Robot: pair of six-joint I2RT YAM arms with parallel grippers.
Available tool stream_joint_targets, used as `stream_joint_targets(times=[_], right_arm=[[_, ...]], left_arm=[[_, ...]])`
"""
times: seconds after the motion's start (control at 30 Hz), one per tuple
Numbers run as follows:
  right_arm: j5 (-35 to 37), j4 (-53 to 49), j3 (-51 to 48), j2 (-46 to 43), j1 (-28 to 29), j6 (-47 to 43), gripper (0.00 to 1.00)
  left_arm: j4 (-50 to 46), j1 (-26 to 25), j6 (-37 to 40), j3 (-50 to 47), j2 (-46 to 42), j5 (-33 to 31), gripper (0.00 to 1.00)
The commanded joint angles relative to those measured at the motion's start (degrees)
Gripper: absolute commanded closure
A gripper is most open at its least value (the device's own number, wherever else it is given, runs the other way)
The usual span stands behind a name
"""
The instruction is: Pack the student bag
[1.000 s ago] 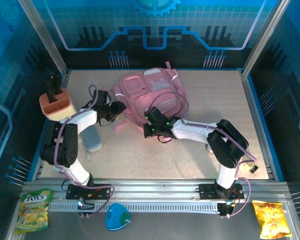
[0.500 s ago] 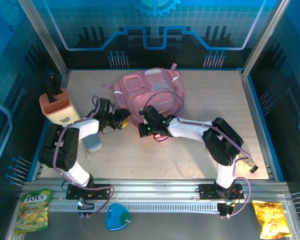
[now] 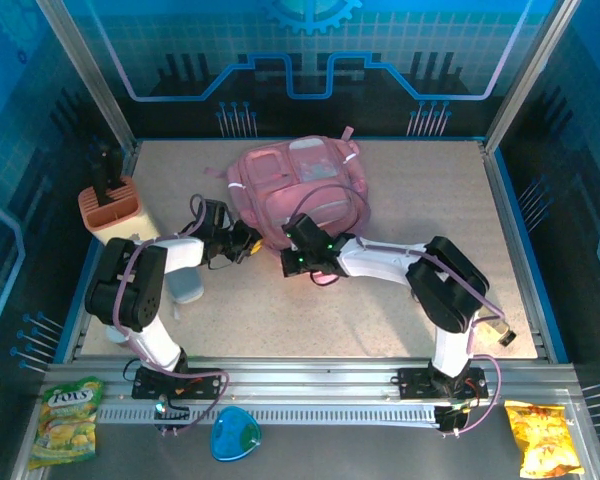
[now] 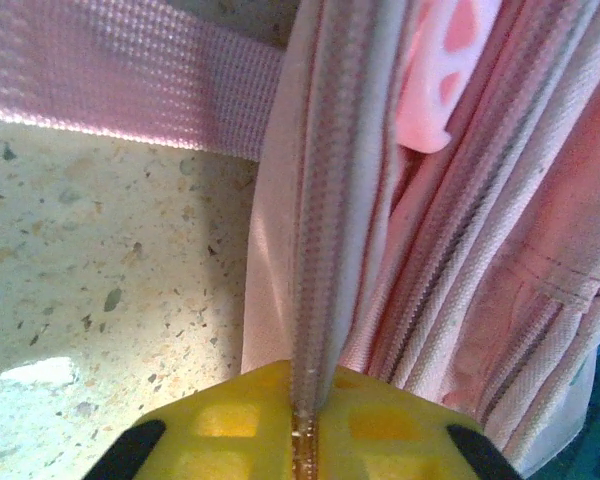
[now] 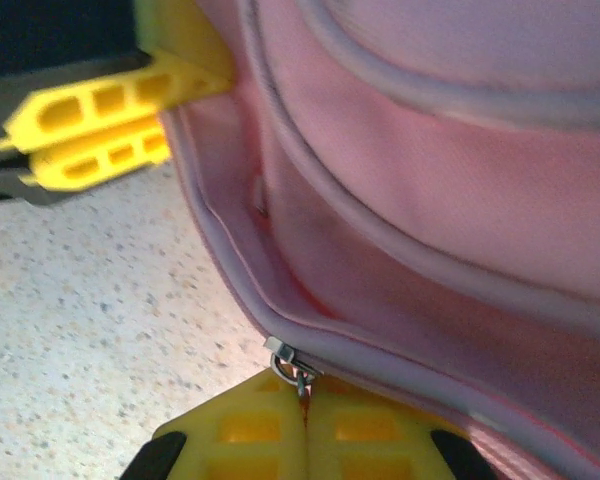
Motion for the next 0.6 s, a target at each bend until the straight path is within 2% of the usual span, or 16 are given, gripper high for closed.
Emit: stream_joint_targets(times=[0.0,0.17,0.4,0.57], right_arm=[[4.0,-1.3,-5.6,-6.6,-1.7,0.7,1.00],[8.8,-4.2,-11.6,-12.4,-5.9,1.0,1.00],[12.8,-9.1,-13.4,-15.9,-12.2,1.1,1.00],[14.0,-10.1,-12.8,-16.8,-12.6,1.5,1.00]], left_arm=[[-1.0,0.2,2.0,1.9,0.8,-1.5,0.93],[-1.3,0.7,2.7,1.9,1.0,-1.8,0.97],[-2.3,0.8,3.6,2.8,1.0,-1.5,0.98],[-4.0,0.8,5.5,4.4,1.4,-1.0,0.98]])
